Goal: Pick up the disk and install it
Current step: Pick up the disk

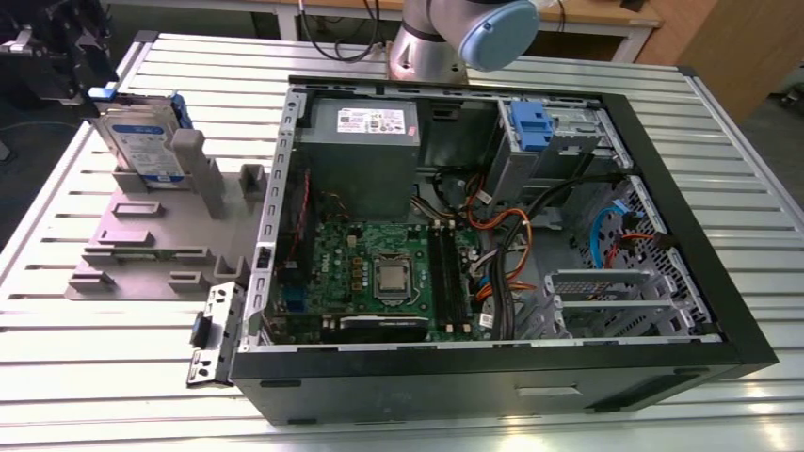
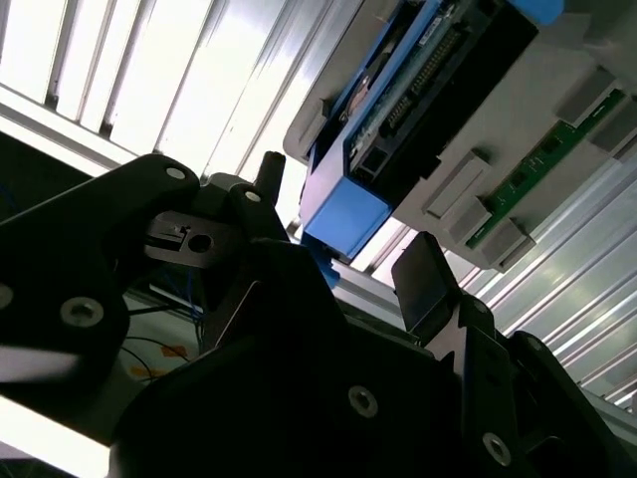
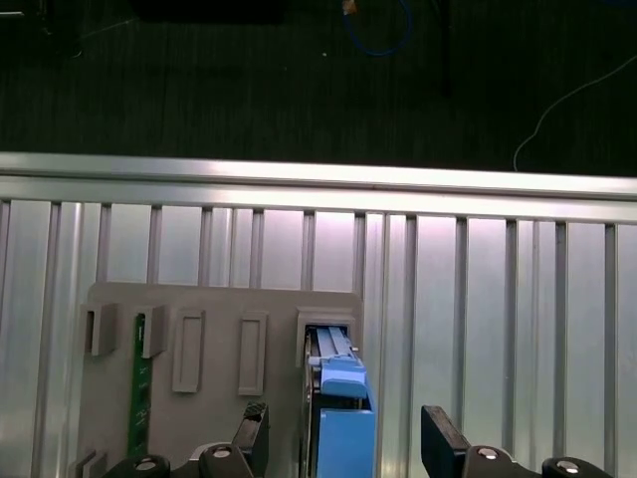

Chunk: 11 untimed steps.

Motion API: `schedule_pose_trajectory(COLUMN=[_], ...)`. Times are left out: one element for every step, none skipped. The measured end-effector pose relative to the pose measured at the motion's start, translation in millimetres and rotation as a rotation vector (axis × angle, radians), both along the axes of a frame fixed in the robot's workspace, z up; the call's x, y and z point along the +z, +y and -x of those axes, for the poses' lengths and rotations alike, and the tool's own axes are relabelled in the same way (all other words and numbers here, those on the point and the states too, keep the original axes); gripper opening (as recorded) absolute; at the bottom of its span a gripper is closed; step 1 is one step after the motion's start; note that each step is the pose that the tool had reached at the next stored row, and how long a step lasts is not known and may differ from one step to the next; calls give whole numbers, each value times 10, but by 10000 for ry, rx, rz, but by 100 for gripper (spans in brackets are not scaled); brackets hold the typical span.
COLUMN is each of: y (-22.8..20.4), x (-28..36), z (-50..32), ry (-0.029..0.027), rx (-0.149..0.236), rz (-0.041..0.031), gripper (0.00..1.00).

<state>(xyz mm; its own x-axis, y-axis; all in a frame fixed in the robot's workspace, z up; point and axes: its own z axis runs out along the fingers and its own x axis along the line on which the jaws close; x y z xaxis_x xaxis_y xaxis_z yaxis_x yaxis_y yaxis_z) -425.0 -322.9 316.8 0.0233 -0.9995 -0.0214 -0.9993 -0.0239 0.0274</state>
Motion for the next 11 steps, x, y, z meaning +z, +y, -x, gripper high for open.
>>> schedule_pose_trajectory(y=[0,0,0,0,0,0,0,0,0,0,0], x=[0,0,0,0,-1,-1,-1,-2,-3,-5,-8], z=[0,0,0,0,0,0,0,0,0,0,0], ry=[1,1,0,1,0,1,1,0,0,0,-1], rx=[0,0,0,0,0,0,1,0,0,0,0], rz=[0,0,0,0,0,0,0,0,0,0,-1], gripper=[71,71,71,71,69,69,62,62,62,62,62])
